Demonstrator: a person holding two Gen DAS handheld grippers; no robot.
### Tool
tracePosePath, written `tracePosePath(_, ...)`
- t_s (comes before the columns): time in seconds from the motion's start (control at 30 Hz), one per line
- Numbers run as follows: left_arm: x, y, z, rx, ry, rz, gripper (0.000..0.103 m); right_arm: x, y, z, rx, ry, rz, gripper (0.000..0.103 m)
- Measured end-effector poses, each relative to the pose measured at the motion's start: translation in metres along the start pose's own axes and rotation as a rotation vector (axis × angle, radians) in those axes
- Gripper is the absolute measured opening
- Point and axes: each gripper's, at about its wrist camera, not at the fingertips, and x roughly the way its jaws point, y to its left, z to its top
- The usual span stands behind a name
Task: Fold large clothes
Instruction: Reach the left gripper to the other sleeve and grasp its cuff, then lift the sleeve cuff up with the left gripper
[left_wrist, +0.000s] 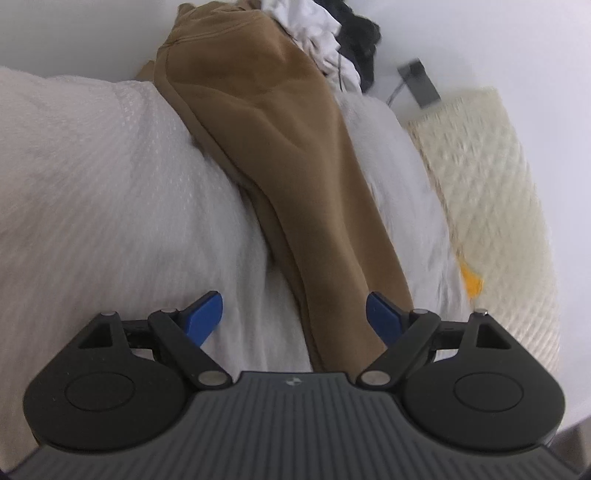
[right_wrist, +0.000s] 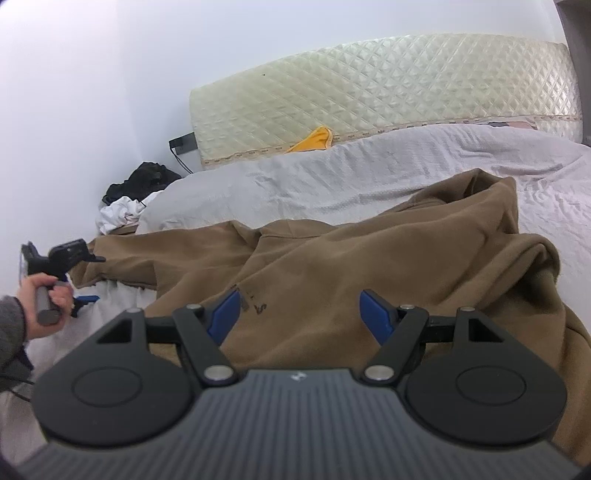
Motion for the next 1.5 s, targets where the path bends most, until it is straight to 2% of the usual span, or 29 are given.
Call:
tracePosePath(0.13,0.031,0.025,0.032,-0.183,-0.039,-0.08,0.088,0.012,-0.007,0.003,0.058,0.022,-0.012,0.073)
tracePosePath(0.2,0.042,0.029,0.048,-0.207,-0.058,-0.1,0.088,0.022,-0.012,0.002,0.077,0.051,-0.031,0.073)
tracePosePath(0.27,0.052,0.03,0.061,-0.215,-0.077,-0.101,0.088,0.031,-0.013,0.0,0.044,0.066,-0.074,0.074)
tracePosePath(0.4,0.07,0.031,0.084,-0.261,-0.136,-0.082,0.087,0.045,-0.014,0.002,0.033,0.073,-0.124,0.074)
tracePosePath(0.57,0.097,0.016,0.105,-0.215,-0.202,0.025,0.087,0.059,-0.021,-0.002,0.041,0.116,-0.188,0.075)
tracePosePath(0.67,0.107,0.0,0.11,-0.138,-0.228,0.117,0.086,0.06,-0.027,-0.003,0.092,0.119,-0.185,0.075)
tracePosePath(0.73,0.111,-0.008,0.11,-0.103,-0.243,0.185,0.076,0.061,-0.027,-0.002,0.087,0.124,-0.183,0.075)
tracePosePath(0.77,0.113,-0.012,0.11,-0.077,-0.246,0.231,0.062,0.062,-0.026,-0.002,0.082,0.127,-0.184,0.076)
tracePosePath(0.8,0.116,-0.018,0.11,-0.036,-0.24,0.277,0.053,0.063,-0.026,-0.001,0.079,0.13,-0.184,0.076)
tracePosePath(0.83,0.117,-0.026,0.11,0.014,-0.23,0.302,0.047,0.062,-0.027,-0.001,0.08,0.13,-0.18,0.076)
tracePosePath(0.87,0.116,-0.03,0.111,0.048,-0.221,0.299,0.037,0.062,-0.028,-0.002,0.082,0.132,-0.176,0.076)
tracePosePath(1.0,0.1,-0.055,0.111,0.14,-0.203,0.339,0.017,0.06,-0.032,0.002,0.099,0.141,-0.157,0.076)
tracePosePath(1.1,0.078,-0.091,0.105,0.229,-0.235,0.356,0.015,0.059,-0.037,0.004,0.117,0.151,-0.137,0.076)
tracePosePath(1.27,0.033,-0.181,0.08,0.515,-0.299,0.315,0.015,0.051,-0.048,0.007,0.156,0.157,-0.105,0.075)
tracePosePath(1.5,-0.026,-0.3,0.014,0.738,-0.342,0.236,0.015,0.015,-0.058,0.013,0.176,0.087,-0.073,0.074)
